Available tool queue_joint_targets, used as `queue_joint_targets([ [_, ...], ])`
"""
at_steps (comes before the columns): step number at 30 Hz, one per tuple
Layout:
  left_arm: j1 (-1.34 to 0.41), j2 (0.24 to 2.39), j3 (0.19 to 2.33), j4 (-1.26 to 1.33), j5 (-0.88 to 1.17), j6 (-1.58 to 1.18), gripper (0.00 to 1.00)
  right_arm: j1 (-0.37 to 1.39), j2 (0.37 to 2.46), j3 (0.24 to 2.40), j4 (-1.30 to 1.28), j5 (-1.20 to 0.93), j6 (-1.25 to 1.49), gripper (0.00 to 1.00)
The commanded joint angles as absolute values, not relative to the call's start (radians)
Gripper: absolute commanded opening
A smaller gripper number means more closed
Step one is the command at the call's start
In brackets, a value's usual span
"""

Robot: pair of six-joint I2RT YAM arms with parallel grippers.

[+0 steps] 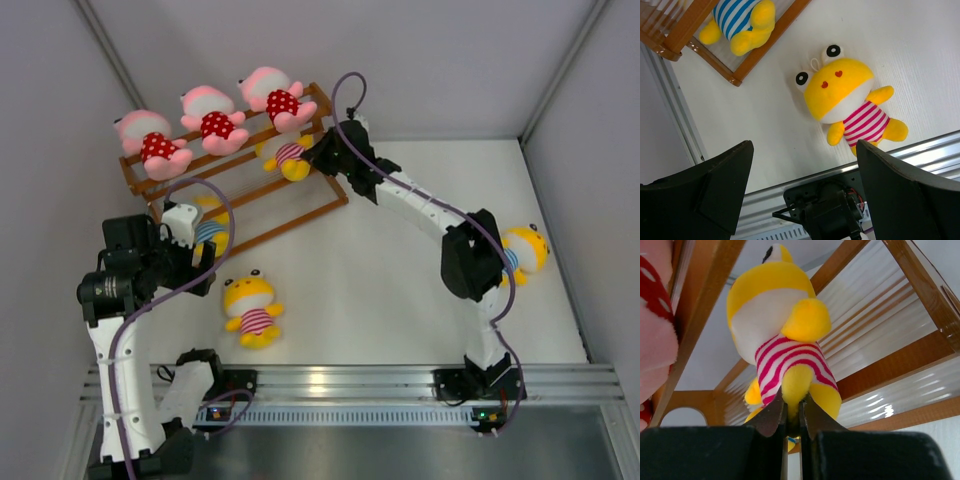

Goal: Place and organize the stuffed toys onto the shelf

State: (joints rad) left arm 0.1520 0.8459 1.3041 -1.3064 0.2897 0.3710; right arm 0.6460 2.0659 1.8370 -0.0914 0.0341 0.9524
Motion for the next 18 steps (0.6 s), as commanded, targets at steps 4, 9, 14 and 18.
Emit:
queue_joint_targets([
  [4, 0.140, 0.834, 1.305, -1.299, 0.279, 0.388, 0.90, 0.673, 2.043, 1.856, -0.015, 0.074, 0.986, 0.00],
  [9, 0.138, 0.835, 1.307, -1.299, 0.293, 0.390, 0.90, 0.672, 2.002, 1.821, -0.018, 0.075, 0.963, 0.03],
  [14, 0.138, 0.833, 1.305, -1.301, 0.288, 0.391, 0.90, 0.672, 1.964, 1.781, -0.017, 0.077, 0.960, 0.03],
  [18, 0.137, 0.831, 1.305, -1.299, 0.290, 0.391, 0.90, 0.673, 1.960, 1.773, -0.040, 0.071, 0.957, 0.11],
])
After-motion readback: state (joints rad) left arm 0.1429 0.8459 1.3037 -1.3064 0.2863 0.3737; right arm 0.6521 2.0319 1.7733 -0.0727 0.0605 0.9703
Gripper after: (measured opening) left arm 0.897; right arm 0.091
